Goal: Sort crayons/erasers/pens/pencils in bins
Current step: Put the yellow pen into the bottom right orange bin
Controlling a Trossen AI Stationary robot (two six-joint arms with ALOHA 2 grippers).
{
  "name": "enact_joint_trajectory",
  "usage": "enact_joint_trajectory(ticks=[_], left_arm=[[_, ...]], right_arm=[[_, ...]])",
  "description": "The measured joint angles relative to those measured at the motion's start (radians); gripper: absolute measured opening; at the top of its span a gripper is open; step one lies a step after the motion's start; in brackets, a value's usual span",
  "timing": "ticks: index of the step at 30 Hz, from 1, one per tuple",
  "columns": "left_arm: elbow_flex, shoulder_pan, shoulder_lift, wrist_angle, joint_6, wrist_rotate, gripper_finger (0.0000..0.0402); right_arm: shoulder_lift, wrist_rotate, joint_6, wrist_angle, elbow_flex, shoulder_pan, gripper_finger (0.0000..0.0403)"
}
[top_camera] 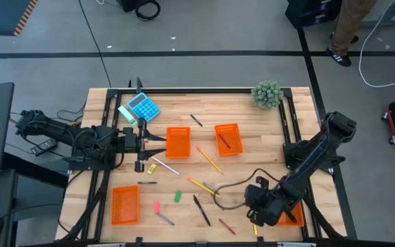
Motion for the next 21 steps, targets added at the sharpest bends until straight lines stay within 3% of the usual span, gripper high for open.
enact_joint_trajectory(ticks=[4, 14, 17, 21], left_arm=[[0.000, 0.000, 0.000, 0.000, 0.000, 0.000, 0.0162], [0.000, 0.001, 0.000, -0.001, -0.004, 0.000, 0.0162], [0.000, 0.001, 0.000, 0.000, -0.003, 0.000, 0.0162], [0.000, 0.001, 0.000, 0.006, 0.028, 0.000, 0.0162]], right_arm=[[0.000, 0.010, 0.074, 0.031, 0.000, -0.006, 0.0078], [0.000, 0.090, -0.471, 0.077, 0.000, -0.027, 0.0078], [0.000, 0.159, -0.461, 0.102, 0.000, -0.056, 0.0079], [0.000, 0.169, -0.391, 0.106, 0.000, -0.107, 0.0078]])
